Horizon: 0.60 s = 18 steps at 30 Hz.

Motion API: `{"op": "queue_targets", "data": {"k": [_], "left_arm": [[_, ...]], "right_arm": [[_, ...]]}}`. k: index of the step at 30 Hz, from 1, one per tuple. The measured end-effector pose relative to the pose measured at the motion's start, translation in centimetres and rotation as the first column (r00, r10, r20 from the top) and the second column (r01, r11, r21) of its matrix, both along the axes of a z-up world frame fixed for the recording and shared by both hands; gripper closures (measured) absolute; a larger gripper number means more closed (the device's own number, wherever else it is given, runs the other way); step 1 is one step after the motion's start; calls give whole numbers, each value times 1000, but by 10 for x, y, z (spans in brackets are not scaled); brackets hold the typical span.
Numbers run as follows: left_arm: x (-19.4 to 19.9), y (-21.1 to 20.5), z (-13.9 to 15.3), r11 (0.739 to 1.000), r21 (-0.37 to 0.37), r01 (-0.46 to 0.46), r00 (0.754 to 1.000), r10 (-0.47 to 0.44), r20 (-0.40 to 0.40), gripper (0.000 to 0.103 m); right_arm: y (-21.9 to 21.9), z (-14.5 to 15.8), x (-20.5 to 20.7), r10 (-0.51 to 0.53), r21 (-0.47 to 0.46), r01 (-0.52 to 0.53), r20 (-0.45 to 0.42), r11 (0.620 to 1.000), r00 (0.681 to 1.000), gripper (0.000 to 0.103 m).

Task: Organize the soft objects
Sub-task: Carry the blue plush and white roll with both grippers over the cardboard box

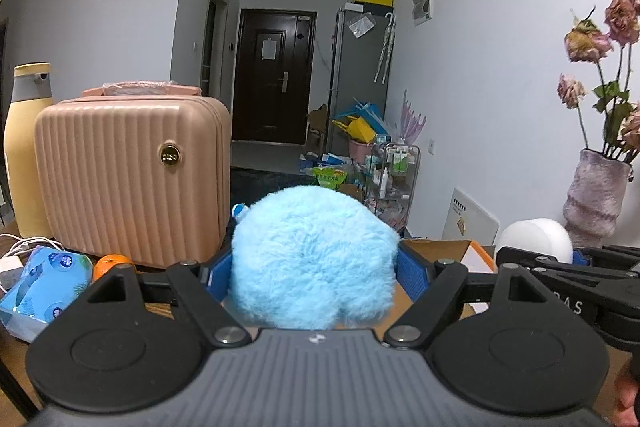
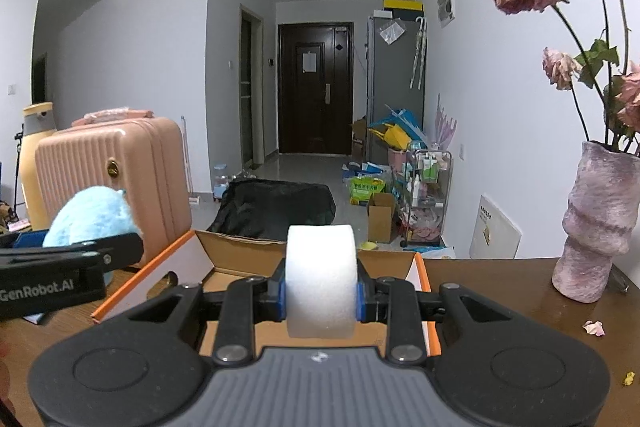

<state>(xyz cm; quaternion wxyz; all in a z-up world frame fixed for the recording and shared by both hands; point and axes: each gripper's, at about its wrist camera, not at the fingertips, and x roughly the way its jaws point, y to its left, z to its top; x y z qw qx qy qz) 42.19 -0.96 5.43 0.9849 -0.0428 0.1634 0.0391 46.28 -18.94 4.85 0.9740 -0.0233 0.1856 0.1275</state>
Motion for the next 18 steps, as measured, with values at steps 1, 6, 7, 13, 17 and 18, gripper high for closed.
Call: {"op": "queue_targets", "data": {"k": [1,6,7,13,17,18], "left_arm": [[3,0,-1,1000,1,-3,1000,3,-4,22],[22,3,-9,1000,7,-18,999,18,-33,22],[25,3,-10,1000,9,-21,999,21,-38,22],[45,4,-22,999,25,-42,995,44,-84,22],[58,7,-34,997,44,-62,991,67,-117,22],[62,9,-37,997,43,-67,989,72,-132,22]], "right_arm": [[0,-1,3,-1,-4,1,-6,1000,1000,74],[2,-8,21,-5,-26,4,-47,1000,999,74],[3,-9,24,-5,-28,3,-57,1000,998,74],[7,-27,42,-7,-43,1,-130,999,991,74],[7,-39,52,-11,-40,4,-177,999,984,74],[6,-41,55,-15,-39,8,-187,999,982,74]]}}
